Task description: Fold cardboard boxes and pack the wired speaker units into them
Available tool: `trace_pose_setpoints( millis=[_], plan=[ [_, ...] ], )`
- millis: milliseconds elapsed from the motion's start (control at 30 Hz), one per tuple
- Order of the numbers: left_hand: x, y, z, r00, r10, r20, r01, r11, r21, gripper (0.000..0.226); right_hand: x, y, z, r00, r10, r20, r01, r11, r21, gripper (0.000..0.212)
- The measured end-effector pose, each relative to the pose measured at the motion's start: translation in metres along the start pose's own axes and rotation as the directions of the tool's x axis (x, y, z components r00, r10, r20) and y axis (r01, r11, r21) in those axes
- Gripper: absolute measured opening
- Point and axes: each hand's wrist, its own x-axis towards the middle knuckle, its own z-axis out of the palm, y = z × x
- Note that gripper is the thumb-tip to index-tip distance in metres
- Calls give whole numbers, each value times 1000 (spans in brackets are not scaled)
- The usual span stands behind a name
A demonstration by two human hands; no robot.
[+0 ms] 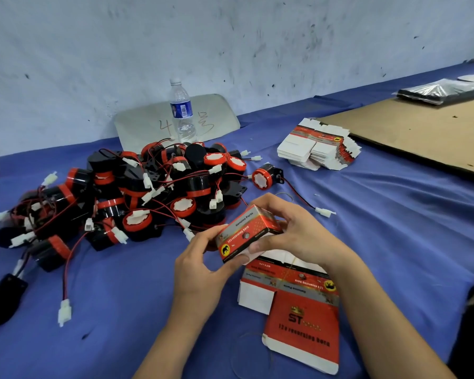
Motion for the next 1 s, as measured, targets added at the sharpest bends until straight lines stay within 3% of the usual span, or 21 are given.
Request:
trace_pose_setpoints(
  millis=[133, 267, 333, 367, 400, 467, 533, 567, 733, 833, 900, 967, 1000],
  plan=[
    [0, -1, 1, 999, -18, 35, 20, 999, -41, 49, -2, -2, -1, 1000, 13, -1, -13, 999, 37, 41],
    [0, 0, 4, 998, -47, 47, 51, 994, -93, 59, -3, -6, 2, 995, 9, -104, -15, 998, -64, 38],
    [-1, -1, 2, 998, -59, 23, 61, 990, -125, 59, -6, -17, -1, 970, 17, -242, -1, 998, 65, 31],
    [-3, -2, 1, 998, -69, 12, 70, 989, -130, 56, -10, -24, -4, 949, 51, -310, 30, 967, 252, 27],
    [-4, -1, 0, 997, -78, -1, 77, 988, -136, 53, -17, -32, -11, 932, 90, -351, 90, 881, 464, 27],
    [-7, -2, -2, 995, -97, -22, 94, 987, -129, 50, -36, -50, -24, 915, 116, -385, 245, 600, 762, 41],
    [-7, -6, -4, 996, -89, -26, 87, 994, -65, 46, -54, -70, -35, 895, 72, -439, 388, 356, 850, 51],
    [-8, -6, -3, 997, -81, -18, 80, 996, -32, 43, -65, -84, -40, 873, 47, -485, 454, 283, 845, 53],
    [-7, -12, 1, 999, -45, 17, 42, 991, 125, 42, -106, -138, -72, 692, 131, -710, 693, 155, 704, 46],
    [-9, -17, -1, 998, -62, 27, 56, 980, 189, 39, -127, -157, -93, 584, 202, -786, 809, -66, 584, 53],
    [-12, -15, -1, 999, -51, 19, 46, 978, 205, 37, -137, -164, -101, 518, 252, -818, 855, -139, 499, 65],
    [-18, -6, 0, 1000, -26, -1, 26, 980, 198, 35, -145, -170, -100, 537, 255, -804, 843, -186, 504, 71],
    [-20, 0, 1, 999, -30, -20, 32, 987, 156, 34, -146, -172, -97, 579, 266, -771, 815, -149, 560, 71]
  ],
)
